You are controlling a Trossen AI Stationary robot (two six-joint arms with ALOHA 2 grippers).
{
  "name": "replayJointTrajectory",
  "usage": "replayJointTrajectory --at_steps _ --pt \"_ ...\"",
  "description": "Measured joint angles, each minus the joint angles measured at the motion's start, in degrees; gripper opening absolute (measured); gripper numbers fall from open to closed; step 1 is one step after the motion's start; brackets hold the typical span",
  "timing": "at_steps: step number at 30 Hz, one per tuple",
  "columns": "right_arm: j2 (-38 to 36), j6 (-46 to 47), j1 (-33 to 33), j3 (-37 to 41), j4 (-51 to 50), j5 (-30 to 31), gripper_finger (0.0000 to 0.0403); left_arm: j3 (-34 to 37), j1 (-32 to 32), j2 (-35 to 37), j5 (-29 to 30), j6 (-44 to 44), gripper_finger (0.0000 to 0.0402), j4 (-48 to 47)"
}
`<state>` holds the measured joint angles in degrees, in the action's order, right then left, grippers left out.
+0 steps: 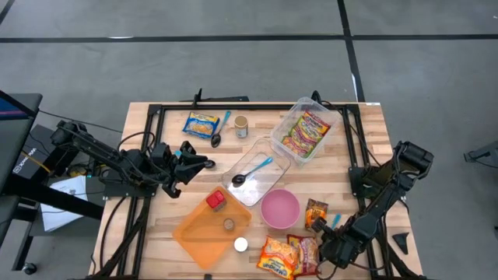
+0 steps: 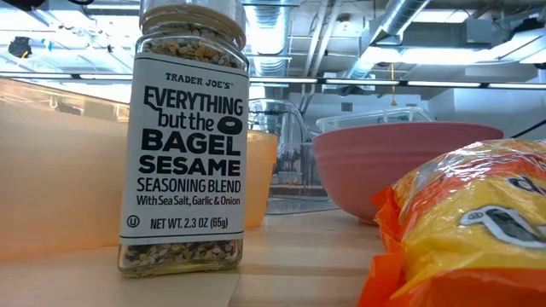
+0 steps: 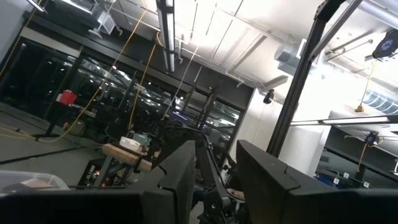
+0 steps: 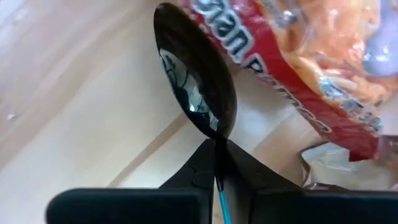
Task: Pick & Place Food Item
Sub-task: Put the blue spoon into the transparent bin
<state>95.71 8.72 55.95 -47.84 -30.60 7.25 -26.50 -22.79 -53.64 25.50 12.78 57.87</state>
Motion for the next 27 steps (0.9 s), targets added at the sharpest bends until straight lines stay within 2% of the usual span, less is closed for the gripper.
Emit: replayJointTrajectory --at_steps 4,9,15,23,27 --pt "0.1 1.9 0.3 -0.8 -1.5 0.1 0.0014 0.0 0.0 0.0 0.0 0.0 0.0112 0.0" --pt "0.4 2.9 1.2 -3.8 -9.4 -1.0 0.0007 0.0 0.0 0.0 0.0 0.0 0.0112 0.0" --pt "-0.3 10.4 3.0 -5.5 -16.7 -1.4 0.0004 0.0 0.0 0.0 0.0 -0.1 0.0112 0.0" --pt "-9.5 21.1 3.5 -5.7 -17.2 0.4 0.0002 0.0 0.0 0.0 0.0 -0.1 0.0112 0.0" --pt "-15.8 24.4 3.1 -5.8 -17.2 3.5 0.0001 0.0 0.0 0.0 0.0 -0.1 0.0112 0.0"
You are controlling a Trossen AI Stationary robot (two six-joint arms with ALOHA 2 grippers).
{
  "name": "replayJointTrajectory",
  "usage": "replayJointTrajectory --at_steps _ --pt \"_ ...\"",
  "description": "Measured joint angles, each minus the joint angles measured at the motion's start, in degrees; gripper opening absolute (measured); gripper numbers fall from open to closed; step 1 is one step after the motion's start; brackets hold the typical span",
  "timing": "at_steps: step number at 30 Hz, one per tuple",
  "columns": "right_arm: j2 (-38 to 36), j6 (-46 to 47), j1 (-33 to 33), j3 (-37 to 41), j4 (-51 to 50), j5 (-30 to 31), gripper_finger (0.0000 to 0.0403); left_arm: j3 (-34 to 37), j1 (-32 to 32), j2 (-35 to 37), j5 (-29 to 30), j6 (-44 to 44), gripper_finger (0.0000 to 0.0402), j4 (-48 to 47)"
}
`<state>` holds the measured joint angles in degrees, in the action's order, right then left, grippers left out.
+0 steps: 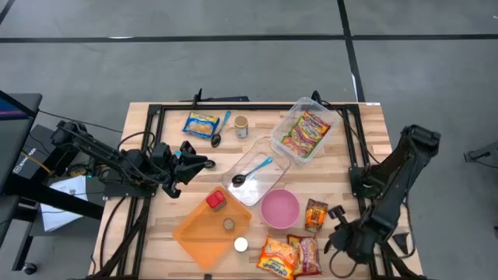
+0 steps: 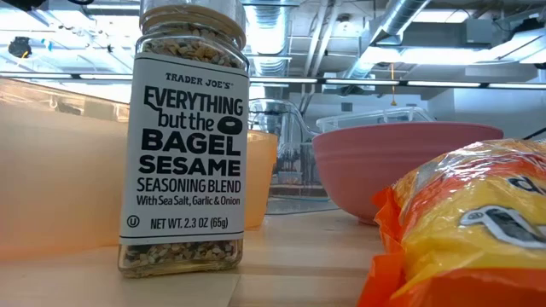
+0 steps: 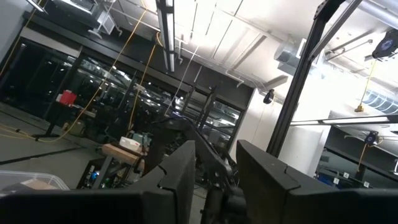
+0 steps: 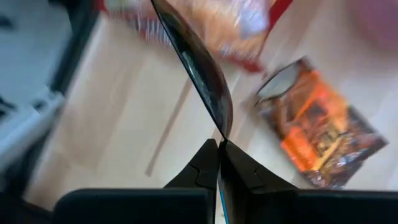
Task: Pick & Place Food Item
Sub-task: Put the blue spoon into the transparent bin
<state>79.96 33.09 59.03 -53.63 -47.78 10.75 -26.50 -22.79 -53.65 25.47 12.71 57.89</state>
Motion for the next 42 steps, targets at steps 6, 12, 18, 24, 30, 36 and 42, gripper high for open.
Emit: replayJointTrajectory --at_steps 6,12,18,24,30,36,42 --pt "-7.5 1.1 -7.9 -0.7 0.1 3.3 0.0001 0.0 0.0 0.0 0.0 0.0 0.0112 0.0" --pt "-9.1 -7.6 -22.1 -6.2 3.9 4.4 0.0001 0.0 0.0 0.0 0.0 -0.2 0.0112 0.0" --pt "-9.0 -18.9 -34.9 -10.2 19.6 3.7 0.0000 0.0 0.0 0.0 0.0 -0.3 0.0112 0.0" --pt "-8.2 -28.7 -43.9 -10.4 33.3 0.9 0.0000 0.0 0.0 0.0 0.0 -0.4 0.0112 -0.2" --pt "-3.9 -34.9 -48.6 -10.4 41.0 -3.0 0.0000 0.0 0.0 0.0 0.0 -0.3 0.0112 -1.0" --pt "2.7 -39.1 -51.5 -10.3 42.5 -3.5 0.0000 0.0 0.0 0.0 -0.4 -0.3 0.0112 -1.6" --pt "9.4 -43.8 -52.2 -10.3 41.7 -3.4 0.0000 0.0 0.0 0.0 -0.3 1.0 0.0112 -2.9"
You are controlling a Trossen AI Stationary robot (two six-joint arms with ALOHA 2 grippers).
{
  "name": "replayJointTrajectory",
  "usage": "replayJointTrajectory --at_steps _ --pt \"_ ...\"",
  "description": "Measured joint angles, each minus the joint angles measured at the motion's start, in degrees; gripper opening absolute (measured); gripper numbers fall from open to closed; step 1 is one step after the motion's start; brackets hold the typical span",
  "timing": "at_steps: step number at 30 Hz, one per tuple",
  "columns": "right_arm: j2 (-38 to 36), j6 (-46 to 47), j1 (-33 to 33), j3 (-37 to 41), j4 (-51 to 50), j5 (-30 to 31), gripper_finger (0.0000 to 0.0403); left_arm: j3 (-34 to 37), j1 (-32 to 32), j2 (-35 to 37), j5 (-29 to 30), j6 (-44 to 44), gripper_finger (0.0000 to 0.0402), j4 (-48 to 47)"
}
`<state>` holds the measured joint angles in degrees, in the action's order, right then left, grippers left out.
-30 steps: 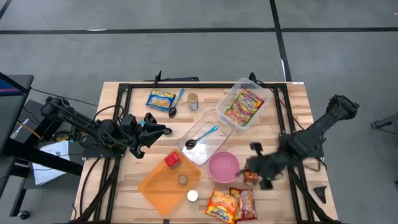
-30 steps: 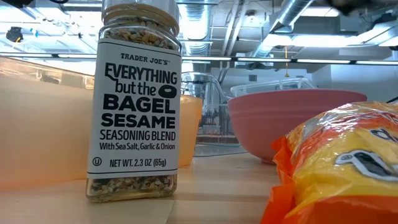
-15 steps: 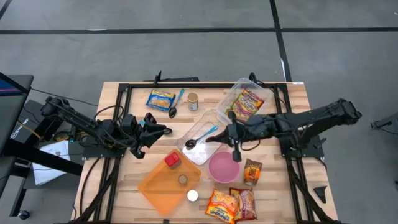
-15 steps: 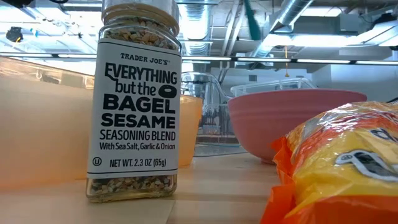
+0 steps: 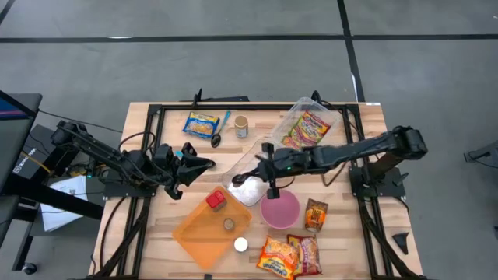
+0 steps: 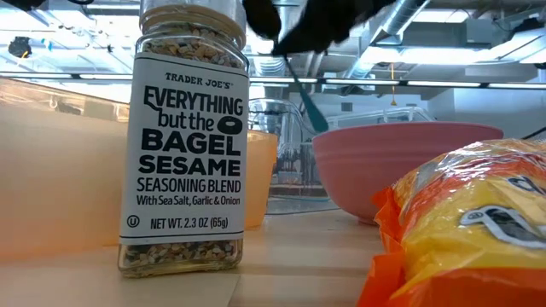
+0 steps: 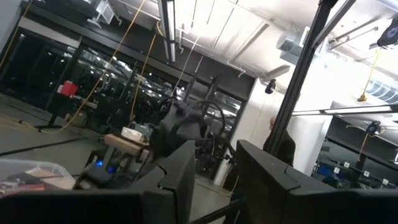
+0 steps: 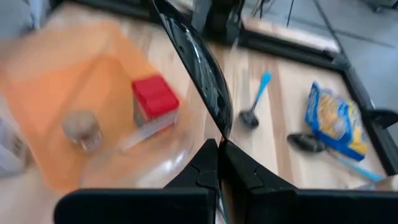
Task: Pick & Place Food Item
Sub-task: Put the blue spoon into the transparent bin
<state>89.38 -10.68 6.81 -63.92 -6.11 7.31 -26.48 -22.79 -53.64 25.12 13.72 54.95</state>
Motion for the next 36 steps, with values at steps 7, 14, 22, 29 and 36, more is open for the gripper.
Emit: replayJointTrajectory --at_steps 7,14,22,29,36 --pt "5.2 -2.9 -1.2 0.0 -2.8 0.0 0.0000 0.0 0.0 0.0 0.0 0.6 0.0112 -0.1" --pt "9.0 -4.5 -2.8 0.0 -3.7 3.3 0.0000 0.0 0.0 0.0 0.1 1.7 0.0112 -0.1" --pt "10.6 -4.5 -5.1 0.1 -5.0 3.1 0.0000 0.0 0.0 0.0 0.7 1.9 0.0112 -0.1" --pt "10.5 -4.5 -5.1 0.1 -5.1 2.7 0.0005 0.0 0.0 0.0 1.4 1.9 0.0112 -0.1" --pt "10.5 -4.8 -5.1 0.1 -5.5 1.3 0.0003 0.0 0.0 0.0 1.4 1.8 0.0112 -0.1"
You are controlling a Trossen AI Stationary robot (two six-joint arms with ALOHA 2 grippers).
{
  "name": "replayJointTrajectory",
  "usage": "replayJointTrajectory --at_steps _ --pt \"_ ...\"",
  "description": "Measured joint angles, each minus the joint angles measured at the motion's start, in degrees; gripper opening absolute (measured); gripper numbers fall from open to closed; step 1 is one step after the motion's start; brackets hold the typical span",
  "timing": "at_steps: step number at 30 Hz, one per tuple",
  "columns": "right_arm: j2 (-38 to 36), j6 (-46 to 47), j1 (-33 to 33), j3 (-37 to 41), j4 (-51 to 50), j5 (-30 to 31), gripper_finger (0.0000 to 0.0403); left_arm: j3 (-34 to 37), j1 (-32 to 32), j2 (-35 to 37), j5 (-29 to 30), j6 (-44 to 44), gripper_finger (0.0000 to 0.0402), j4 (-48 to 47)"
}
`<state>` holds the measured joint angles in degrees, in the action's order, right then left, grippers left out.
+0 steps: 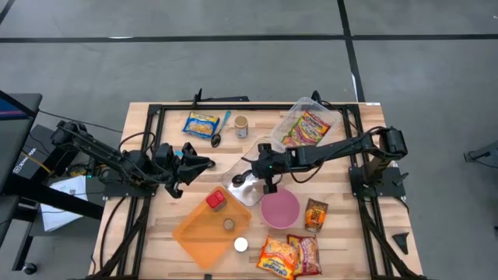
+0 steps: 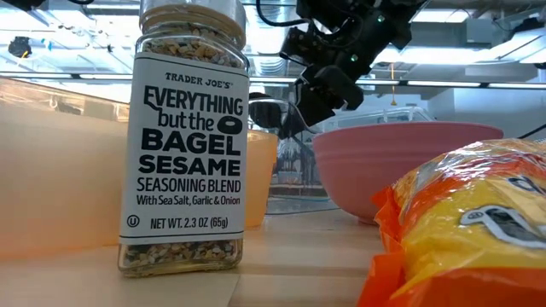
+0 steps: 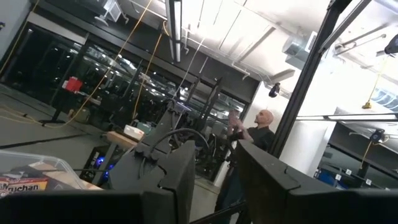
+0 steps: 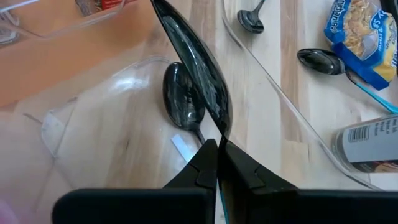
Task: Pick & Place Food Item
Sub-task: Put the blue spoon into the transparent bin, then put the gold seasoning bottle into the orange bin
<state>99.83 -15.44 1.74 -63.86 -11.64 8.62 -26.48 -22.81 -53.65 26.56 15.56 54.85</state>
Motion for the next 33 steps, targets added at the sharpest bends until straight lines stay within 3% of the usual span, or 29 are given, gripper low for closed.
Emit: replayJointTrajectory --at_steps 10,18,24,33 --pt "0.0 0.2 0.1 0.0 0.1 0.0 0.0055 0.0 0.0 0.0 0.0 -0.1 0.0112 0.0" --pt "-0.8 1.9 0.2 0.0 0.2 0.3 0.0065 0.0 0.0 0.0 0.0 -0.1 0.0112 0.0" --pt "-5.3 9.5 1.4 -0.1 2.4 0.2 0.0065 0.0 0.0 0.0 0.0 -0.2 0.0112 0.0" --pt "-13.3 27.9 5.5 -0.1 15.1 0.2 0.0066 0.0 0.0 0.0 -1.5 -0.5 0.0112 0.0"
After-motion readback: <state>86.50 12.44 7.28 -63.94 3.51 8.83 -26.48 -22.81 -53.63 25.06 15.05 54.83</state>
